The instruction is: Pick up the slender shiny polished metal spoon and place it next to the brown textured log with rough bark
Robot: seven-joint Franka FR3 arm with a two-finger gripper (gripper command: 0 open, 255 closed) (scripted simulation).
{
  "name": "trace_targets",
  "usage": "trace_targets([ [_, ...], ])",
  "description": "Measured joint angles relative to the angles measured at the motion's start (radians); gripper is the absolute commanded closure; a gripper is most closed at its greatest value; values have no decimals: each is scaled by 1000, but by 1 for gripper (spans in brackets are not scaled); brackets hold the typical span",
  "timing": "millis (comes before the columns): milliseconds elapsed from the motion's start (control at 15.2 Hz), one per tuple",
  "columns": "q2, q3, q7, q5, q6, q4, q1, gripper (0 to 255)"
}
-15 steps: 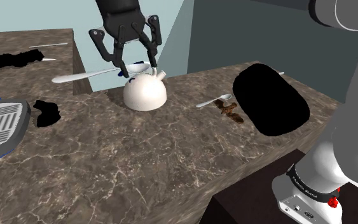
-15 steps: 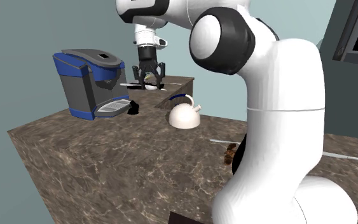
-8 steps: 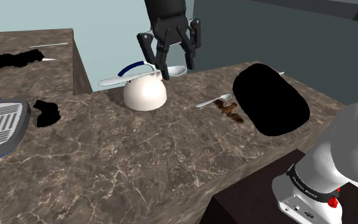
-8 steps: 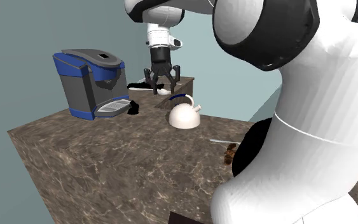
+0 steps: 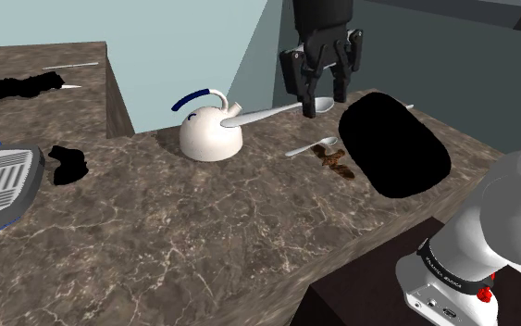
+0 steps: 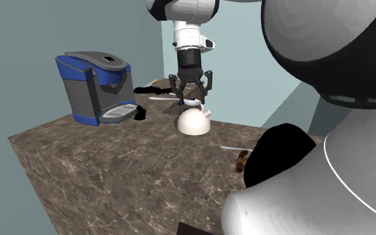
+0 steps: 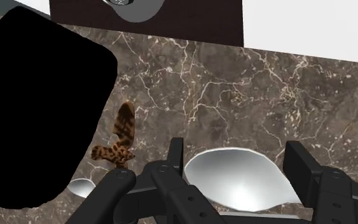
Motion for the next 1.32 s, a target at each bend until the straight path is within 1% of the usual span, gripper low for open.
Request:
trace_targets([
  [330, -193, -70, -84, 0, -30, -166, 5, 255],
  [528, -295, -113, -130, -16, -52, -249, 8, 255],
  [726, -324, -119, -141, -16, -28, -303, 10, 255],
  [1320, -345, -106, -142, -3, 80, -432, 17, 255],
])
